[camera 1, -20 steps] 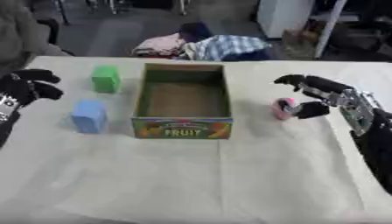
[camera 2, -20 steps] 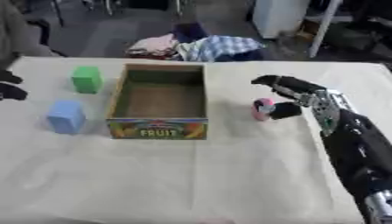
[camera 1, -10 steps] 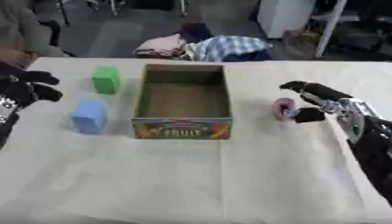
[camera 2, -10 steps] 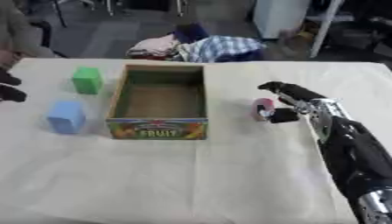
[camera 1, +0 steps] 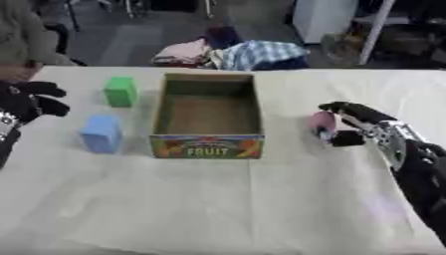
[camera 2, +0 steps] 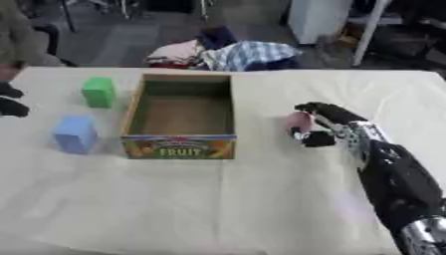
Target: Pick up objects on the table and place them in the box.
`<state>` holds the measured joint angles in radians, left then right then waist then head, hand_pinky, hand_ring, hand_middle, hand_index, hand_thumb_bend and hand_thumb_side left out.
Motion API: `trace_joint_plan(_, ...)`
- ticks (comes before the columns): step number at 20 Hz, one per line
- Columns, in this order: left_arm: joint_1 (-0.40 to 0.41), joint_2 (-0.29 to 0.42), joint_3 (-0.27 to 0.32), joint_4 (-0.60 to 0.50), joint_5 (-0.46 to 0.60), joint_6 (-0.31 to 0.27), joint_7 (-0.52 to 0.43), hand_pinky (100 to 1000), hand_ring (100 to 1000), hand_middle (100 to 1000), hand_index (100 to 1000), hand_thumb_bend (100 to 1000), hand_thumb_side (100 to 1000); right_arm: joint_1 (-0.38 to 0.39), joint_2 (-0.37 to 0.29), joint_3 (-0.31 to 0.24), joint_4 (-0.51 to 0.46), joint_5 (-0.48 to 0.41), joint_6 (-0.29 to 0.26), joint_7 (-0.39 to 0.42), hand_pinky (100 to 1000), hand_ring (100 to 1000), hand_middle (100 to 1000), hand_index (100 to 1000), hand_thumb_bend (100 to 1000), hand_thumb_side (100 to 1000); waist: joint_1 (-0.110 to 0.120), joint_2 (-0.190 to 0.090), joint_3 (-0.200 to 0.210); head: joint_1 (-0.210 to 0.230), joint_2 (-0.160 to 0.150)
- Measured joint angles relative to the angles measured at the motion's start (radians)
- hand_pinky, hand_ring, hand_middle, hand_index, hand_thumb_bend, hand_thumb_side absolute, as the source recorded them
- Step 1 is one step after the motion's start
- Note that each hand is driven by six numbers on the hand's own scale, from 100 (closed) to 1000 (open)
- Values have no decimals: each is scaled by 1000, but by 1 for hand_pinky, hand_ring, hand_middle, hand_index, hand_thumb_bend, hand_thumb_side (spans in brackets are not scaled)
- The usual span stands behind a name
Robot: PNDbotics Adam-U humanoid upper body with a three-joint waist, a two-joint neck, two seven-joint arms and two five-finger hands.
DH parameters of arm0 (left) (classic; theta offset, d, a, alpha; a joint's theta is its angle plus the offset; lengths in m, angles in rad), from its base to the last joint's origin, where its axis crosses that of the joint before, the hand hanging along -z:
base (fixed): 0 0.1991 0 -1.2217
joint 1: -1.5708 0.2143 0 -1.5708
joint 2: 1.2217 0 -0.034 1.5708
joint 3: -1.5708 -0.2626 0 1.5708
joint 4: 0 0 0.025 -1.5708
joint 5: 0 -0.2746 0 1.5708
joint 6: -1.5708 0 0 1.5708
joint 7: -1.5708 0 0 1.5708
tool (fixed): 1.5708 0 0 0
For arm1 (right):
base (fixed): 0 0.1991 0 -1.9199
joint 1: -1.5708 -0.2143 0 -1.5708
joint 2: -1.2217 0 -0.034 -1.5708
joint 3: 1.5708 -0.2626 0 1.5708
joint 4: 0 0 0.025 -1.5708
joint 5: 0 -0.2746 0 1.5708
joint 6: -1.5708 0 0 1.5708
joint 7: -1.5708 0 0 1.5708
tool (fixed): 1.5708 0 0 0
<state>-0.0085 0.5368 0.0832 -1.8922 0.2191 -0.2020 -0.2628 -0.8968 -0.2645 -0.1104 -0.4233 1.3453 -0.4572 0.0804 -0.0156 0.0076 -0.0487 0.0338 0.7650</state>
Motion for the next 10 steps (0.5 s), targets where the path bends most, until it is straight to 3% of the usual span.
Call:
trace_joint_plan(3,0,0,-3,0,0,0,0,723,679,706,811,128,815,0,5,0,5,23,12,-16,752,872,819,979,100,627,0,0,1,-1,0)
trace_joint_plan(4,0,0,-4,0,0,0,0,723,679,706,810,129,816,0,5,0,6,29,13,-20,680,738,564,808,145,216,0,0,1,-1,0)
trace_joint_plan(5,0,0,-5,0,0,0,0,723,679,706,810,129,816,0,5,-1,5,34,16,-26,680,738,564,808,145,216,0,0,1,-1,0)
trace_joint_plan(6,0,0,-5,0,0,0,0,723,680,706,810,129,815,-1,5,-5,0,37,23,-35,647,695,507,738,171,100,0,-1,1,-2,0)
trace_joint_plan(9,0,0,-5,0,0,0,0,723,680,706,809,129,815,-1,9,-13,-27,46,41,-77,603,637,421,631,196,100,0,-1,2,-2,0)
trace_joint_plan(10,0,0,-5,0,0,0,0,723,680,706,809,129,815,0,12,-16,-35,47,43,-93,561,597,353,553,193,100,0,-1,2,-2,0)
